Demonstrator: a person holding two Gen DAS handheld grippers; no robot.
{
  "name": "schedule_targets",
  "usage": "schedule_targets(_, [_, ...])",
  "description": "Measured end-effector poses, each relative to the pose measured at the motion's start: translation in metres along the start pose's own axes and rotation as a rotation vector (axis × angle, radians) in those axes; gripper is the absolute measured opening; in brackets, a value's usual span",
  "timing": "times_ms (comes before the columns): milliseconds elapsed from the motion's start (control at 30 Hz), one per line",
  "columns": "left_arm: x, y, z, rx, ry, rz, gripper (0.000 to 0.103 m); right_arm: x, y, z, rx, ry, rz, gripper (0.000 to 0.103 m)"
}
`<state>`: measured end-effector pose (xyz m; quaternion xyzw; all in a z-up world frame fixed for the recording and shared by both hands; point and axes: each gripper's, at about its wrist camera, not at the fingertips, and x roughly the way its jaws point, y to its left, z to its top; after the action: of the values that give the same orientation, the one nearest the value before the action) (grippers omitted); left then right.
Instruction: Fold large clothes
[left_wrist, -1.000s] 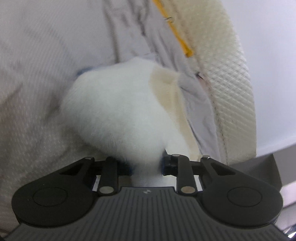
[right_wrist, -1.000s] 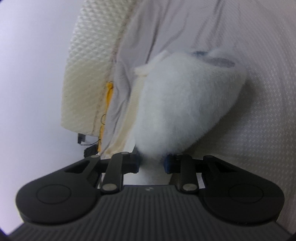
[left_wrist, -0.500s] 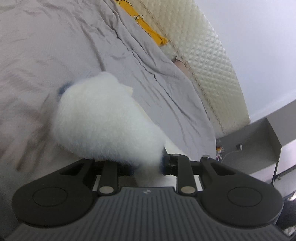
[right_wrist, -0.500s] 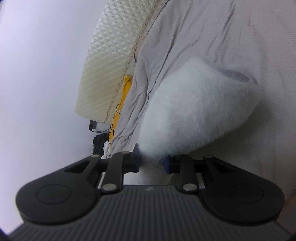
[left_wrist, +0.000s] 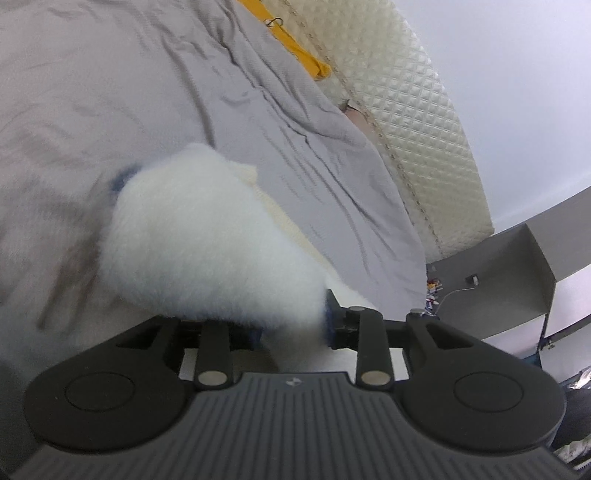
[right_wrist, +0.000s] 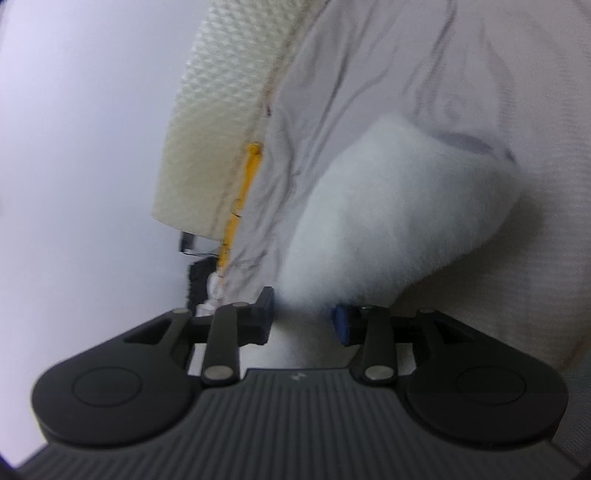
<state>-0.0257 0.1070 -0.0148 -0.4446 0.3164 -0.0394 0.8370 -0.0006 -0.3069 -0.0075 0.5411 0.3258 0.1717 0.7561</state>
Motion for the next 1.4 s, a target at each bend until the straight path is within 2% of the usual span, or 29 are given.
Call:
schedule_targets(267, [0.044, -0.023, 0.043, 0.012, -0.006, 0.010, 0.037, 0.037, 0.006, 0.031, 0.035, 0.006, 0.032, 0.040])
schedule_targets(400, [0.080, -0.041, 0.071, 0.055, -0.008, 0.062, 0.037, 0.064, 0.011, 0.051, 0.033, 0.001, 0.005, 0.040])
schedule_targets(600, [0.140, -0.048, 0.102, 0.080, -0.008, 0.137, 0.034, 0.108, 0.006, 0.080, 0.058, -0.002, -0.048, 0.040])
schedule_targets(767, [0.185, -0.040, 0.123, 0.113, -0.001, 0.166, 0.034, 0.148, -0.012, 0.100, 0.039, 0.042, -0.082, 0.037])
schedule_targets(1067, [0.244, -0.007, 0.143, 0.108, 0.038, 0.151, 0.035, 0.196, -0.056, 0.123, 0.128, 0.086, -0.052, 0.035])
schedule_targets(1267, [0.272, 0.016, 0.154, 0.063, 0.064, 0.125, 0.035, 0.215, -0.055, 0.131, 0.088, 0.087, -0.057, 0.034])
schedule_targets(1400, [0.272, 0.018, 0.153, 0.065, 0.063, 0.108, 0.036, 0.216, -0.051, 0.131, 0.053, 0.088, -0.070, 0.034])
